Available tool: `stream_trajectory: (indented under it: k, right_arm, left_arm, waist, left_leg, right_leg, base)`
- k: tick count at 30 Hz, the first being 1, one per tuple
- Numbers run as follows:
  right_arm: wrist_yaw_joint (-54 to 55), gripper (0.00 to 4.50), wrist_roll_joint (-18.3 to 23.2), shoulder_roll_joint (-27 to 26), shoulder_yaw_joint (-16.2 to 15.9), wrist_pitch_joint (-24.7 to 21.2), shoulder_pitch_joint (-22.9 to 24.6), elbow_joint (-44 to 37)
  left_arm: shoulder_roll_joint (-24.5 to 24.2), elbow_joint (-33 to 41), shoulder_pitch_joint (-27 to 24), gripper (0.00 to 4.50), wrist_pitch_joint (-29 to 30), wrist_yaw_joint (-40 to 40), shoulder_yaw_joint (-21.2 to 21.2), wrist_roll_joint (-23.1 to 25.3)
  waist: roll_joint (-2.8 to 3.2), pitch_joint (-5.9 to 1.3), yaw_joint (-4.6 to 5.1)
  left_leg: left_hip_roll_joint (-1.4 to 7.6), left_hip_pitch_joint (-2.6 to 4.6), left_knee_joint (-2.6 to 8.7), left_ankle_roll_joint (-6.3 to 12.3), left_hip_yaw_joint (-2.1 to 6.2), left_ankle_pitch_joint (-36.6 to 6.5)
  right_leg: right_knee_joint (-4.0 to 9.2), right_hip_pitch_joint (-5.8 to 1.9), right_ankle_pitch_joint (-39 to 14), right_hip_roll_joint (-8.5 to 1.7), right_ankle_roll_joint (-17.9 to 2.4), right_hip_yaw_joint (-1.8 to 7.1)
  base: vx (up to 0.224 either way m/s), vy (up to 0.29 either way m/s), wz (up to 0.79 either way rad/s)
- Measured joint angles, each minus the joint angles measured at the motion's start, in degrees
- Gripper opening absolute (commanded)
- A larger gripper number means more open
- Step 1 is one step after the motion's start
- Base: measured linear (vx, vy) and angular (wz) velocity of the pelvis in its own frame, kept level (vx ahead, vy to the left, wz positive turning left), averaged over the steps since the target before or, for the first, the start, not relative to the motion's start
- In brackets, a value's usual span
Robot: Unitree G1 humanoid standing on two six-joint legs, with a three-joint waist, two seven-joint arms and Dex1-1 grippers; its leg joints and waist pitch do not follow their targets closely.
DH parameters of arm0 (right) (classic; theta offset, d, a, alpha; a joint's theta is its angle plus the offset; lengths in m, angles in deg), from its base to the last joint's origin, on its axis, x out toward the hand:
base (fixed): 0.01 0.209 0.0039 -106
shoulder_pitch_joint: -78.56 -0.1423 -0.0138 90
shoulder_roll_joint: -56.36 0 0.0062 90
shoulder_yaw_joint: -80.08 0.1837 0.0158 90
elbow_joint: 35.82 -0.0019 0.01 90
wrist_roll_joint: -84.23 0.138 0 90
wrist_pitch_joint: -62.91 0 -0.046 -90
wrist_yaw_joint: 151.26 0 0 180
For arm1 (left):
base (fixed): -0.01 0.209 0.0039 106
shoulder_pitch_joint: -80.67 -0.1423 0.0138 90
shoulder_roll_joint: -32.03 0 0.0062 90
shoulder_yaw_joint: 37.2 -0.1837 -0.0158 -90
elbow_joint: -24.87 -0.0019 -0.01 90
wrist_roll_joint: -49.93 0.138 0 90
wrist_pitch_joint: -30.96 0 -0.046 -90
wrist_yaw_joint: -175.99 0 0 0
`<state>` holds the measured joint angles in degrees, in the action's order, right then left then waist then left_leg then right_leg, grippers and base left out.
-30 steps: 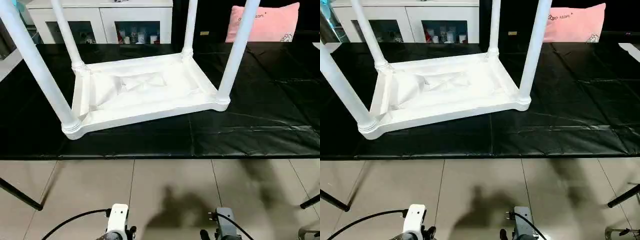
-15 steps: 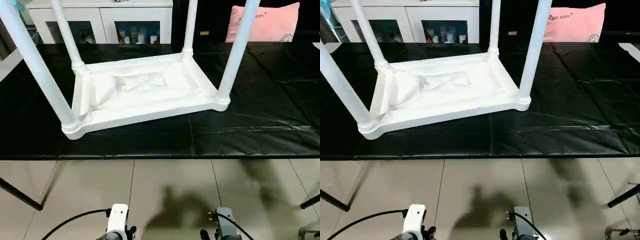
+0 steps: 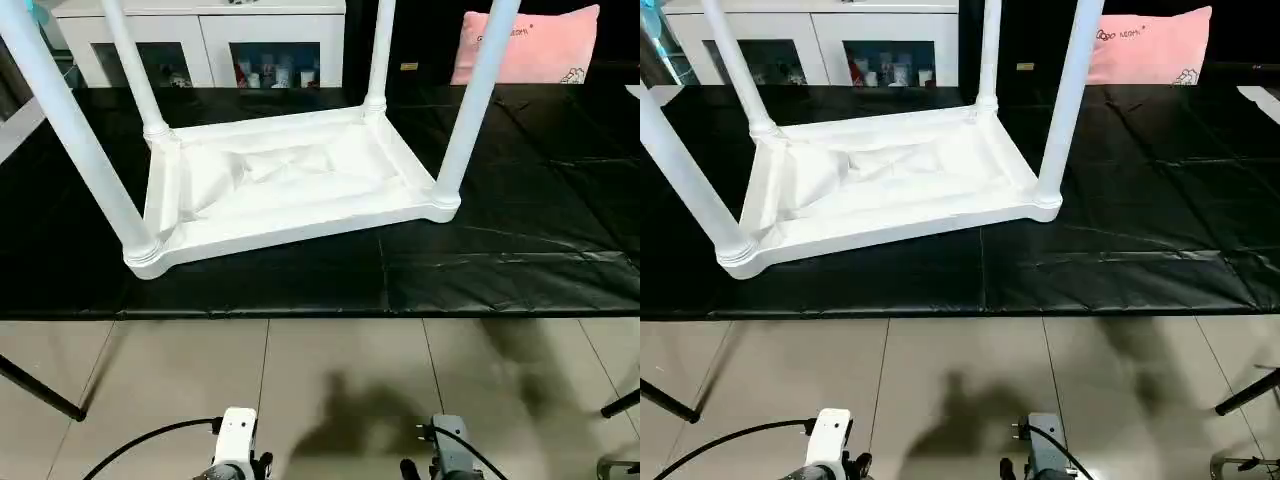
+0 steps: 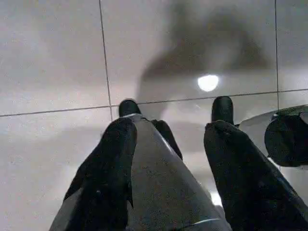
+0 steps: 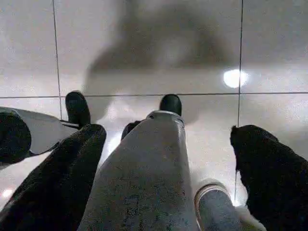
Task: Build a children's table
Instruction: Rotate leg to tighten
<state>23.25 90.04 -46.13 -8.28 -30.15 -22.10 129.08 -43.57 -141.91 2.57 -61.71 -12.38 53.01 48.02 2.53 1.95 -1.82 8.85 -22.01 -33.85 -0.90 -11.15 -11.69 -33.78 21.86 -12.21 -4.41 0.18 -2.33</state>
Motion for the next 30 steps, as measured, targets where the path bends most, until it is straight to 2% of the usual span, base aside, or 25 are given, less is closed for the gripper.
stream_trajectory:
  k: [30]
  right_arm:
    - [0.00, 4.50, 0.00, 0.00, 0.00, 0.00, 0.00, 0.00]
  left_arm:
    - [0.00, 0.00, 0.00, 2.60, 0.00, 0.00, 0.00, 0.00]
  waist:
    - [0.00, 0.00, 0.00]
  left_leg:
    - [0.00, 0.00, 0.00, 0.00, 0.00, 0.00]
  right_leg:
    - [0.00, 0.00, 0.00, 0.00, 0.00, 0.00]
  base:
    - [0.000, 0.000, 0.00]
